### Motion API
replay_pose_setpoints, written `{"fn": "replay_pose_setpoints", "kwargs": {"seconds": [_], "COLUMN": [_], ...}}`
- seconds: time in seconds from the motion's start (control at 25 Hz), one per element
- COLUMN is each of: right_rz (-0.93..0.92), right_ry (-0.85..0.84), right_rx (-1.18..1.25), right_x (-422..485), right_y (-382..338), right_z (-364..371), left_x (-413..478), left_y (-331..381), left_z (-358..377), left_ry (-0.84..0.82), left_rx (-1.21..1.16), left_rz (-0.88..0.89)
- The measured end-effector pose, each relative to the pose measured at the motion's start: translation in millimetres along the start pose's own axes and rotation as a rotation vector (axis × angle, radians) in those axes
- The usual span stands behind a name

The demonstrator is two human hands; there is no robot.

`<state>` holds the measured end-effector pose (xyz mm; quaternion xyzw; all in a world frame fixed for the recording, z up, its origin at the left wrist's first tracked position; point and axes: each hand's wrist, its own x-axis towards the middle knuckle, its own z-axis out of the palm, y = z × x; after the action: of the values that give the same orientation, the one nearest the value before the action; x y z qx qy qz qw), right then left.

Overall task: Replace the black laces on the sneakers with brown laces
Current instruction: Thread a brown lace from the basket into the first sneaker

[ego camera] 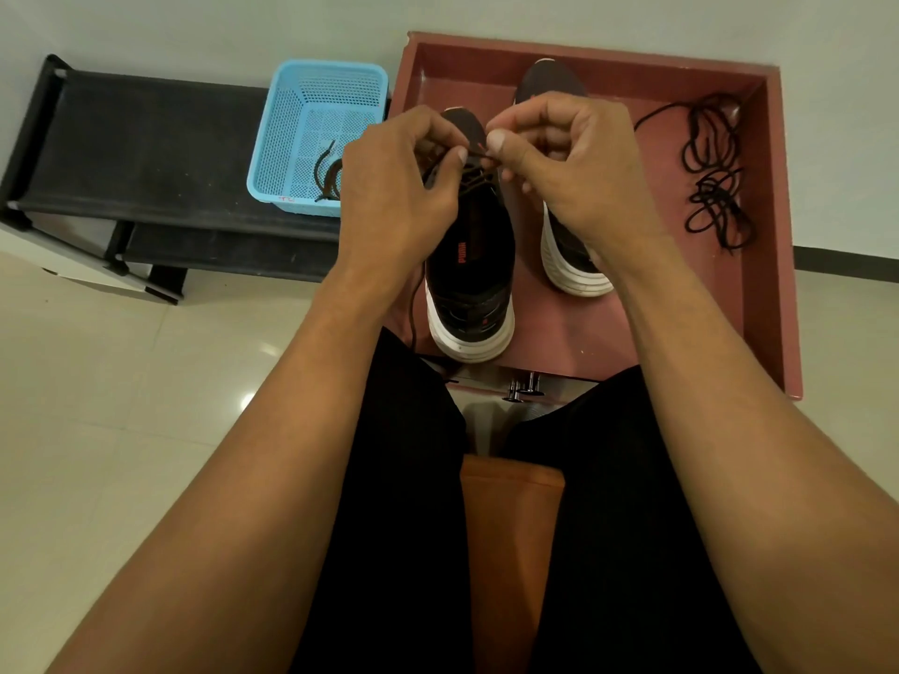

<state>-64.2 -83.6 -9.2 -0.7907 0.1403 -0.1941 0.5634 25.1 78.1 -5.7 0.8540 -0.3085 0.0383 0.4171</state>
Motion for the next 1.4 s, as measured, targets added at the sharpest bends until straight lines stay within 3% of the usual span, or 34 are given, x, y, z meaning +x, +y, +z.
{"fn": "replay_pose_setpoints", "kwargs": {"seconds": [0.32, 0.4, 0.52, 0.64, 1.12, 1.4], "right_rz": [0.002, 0.045, 0.109, 0.162, 0.335, 0.366], "right_ry": [0.015, 0.046, -0.073, -0.089, -0.112, -0.119], "right_rx": [-0.053, -0.194, -0.553, -0.677, -0.531, -0.478], "right_x": [0.8, -1.7, -9.0, -10.3, -12.1, -12.7], "right_y": [-0.5, 0.1, 0.1, -4.8, -2.9, -1.8], "right_z": [0.2, -1.3, -0.6, 5.2, 15.7, 14.8], "left_x": [2.2, 1.7, 0.8, -1.5, -1.6, -2.2], "left_y": [-3.9, -6.7, -13.1, -13.9, -12.8, -10.5], "left_z": [4.1, 2.9, 2.1, 4.4, 12.1, 14.2], "left_ry": [-0.068, -0.070, -0.077, -0.143, -0.233, -0.210], "left_rx": [-0.036, -0.019, 0.036, 0.063, 0.244, 0.167], "left_rz": [0.016, -0.020, -0.095, -0.103, -0.158, -0.254]}}
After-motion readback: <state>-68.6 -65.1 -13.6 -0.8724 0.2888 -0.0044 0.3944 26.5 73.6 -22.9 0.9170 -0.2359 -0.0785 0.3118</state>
